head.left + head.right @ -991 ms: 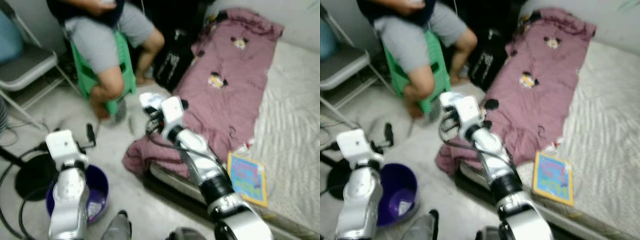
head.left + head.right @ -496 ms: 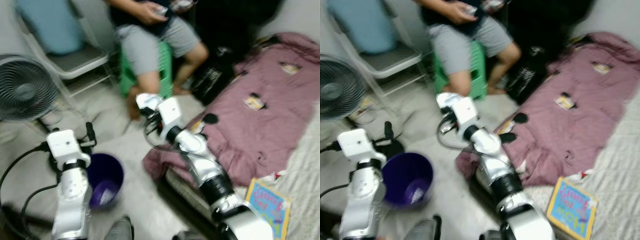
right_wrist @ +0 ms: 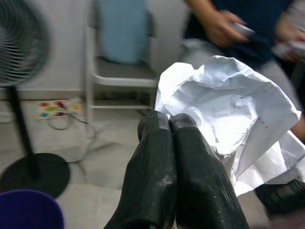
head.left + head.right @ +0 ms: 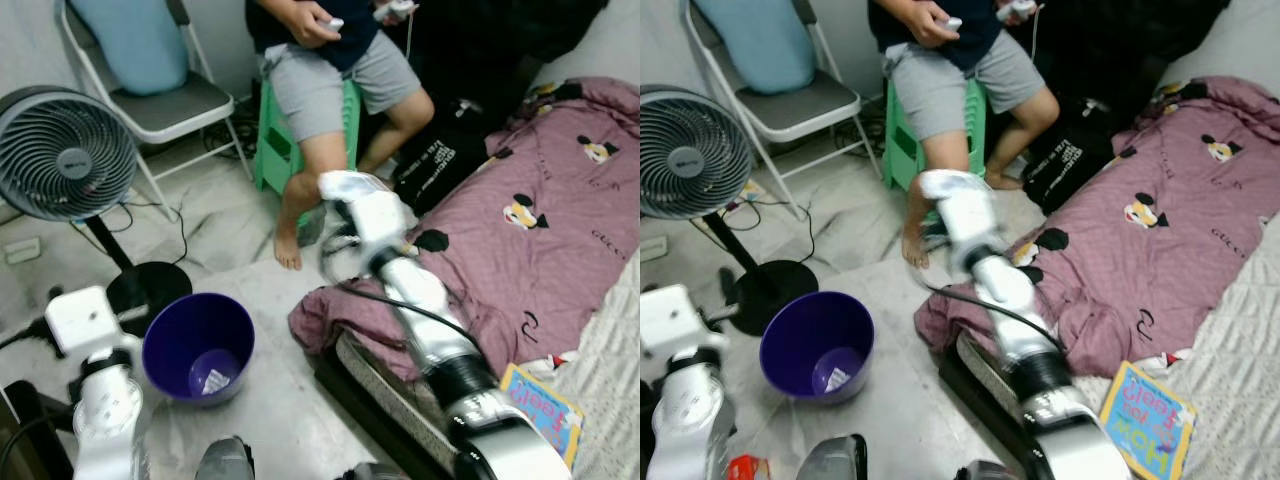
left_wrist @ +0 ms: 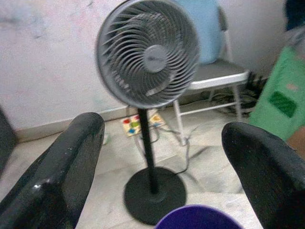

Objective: Clean up the room

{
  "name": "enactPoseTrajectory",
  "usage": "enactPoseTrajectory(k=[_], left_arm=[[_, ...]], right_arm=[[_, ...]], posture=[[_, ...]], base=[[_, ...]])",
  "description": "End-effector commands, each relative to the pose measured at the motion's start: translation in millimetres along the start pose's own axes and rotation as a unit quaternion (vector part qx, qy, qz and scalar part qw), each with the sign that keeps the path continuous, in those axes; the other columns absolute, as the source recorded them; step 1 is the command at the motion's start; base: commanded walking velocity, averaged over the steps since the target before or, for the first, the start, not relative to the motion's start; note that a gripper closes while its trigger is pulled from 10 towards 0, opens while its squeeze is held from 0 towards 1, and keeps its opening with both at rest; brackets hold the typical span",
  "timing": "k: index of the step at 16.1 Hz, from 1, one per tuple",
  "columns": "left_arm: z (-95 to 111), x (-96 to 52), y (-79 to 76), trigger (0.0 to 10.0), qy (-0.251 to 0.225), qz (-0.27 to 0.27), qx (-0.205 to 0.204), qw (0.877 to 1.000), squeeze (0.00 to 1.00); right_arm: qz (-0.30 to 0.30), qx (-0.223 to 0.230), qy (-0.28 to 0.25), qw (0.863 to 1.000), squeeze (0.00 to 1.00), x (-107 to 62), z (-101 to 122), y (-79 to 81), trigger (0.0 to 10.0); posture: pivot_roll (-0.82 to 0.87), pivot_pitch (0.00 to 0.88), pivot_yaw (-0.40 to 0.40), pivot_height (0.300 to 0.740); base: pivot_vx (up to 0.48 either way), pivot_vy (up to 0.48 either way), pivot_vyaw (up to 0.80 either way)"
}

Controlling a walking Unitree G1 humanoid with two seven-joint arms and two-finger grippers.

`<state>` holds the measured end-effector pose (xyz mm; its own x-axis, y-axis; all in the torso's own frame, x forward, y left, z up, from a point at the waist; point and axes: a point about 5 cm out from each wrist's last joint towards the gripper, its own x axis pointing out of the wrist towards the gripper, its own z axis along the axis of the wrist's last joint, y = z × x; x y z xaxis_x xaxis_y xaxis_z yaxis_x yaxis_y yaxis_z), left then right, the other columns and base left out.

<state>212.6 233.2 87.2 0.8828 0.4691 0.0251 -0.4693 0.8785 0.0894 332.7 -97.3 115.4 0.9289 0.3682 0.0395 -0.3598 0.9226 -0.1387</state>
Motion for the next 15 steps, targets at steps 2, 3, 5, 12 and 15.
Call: enactPoseTrajectory(k=[2, 3, 5, 12, 15], left_arm=[[6, 1.8, -11.1, 10.0, -0.015, -0.029, -0.002, 0.999, 0.0], [7, 4.6, -18.2, 10.0, -0.016, -0.046, -0.005, 0.999, 0.0], [9, 8.9, -39.9, 10.0, -0.009, -0.089, -0.035, 0.995, 0.0], [9, 0.9, -69.6, 10.0, 0.009, -0.181, -0.088, 0.979, 0.0], [11, 2.1, -73.4, 10.0, 0.004, -0.194, -0.086, 0.977, 0.0]], right_arm=[[-0.048, -0.001, 0.001, 0.999, 0.0, -19.6, -5, -18.8, 10.0], [-0.067, 0.004, 0.005, 0.998, 0.0, -28.4, -9, -22.3, 10.0], [-0.095, 0.004, 0.009, 0.995, 0.0, -41.8, -12, -27.7, 10.0], [-0.091, -0.016, 0.018, 0.996, 0.0, -43.5, -8, -19.8, 10.0], [-0.095, -0.01, 0.013, 0.995, 0.0, -39.2, -6, -20.8, 10.0]], posture=[[-0.05, 0.095, -0.026, 0.74], [-0.07, 0.097, -0.014, 0.74], [-0.1, 0.1, 0.007, 0.74], [-0.12, 0.121, 0.014, 0.74], [-0.12, 0.121, 0.016, 0.74]], base=[[0.0, 0.0, 0.0], [0.0, 0.0, 0.0], [0.0, 0.0, 0.0], [0.0, 0.0, 0.57], [0.0, 0.0, 0.8]])
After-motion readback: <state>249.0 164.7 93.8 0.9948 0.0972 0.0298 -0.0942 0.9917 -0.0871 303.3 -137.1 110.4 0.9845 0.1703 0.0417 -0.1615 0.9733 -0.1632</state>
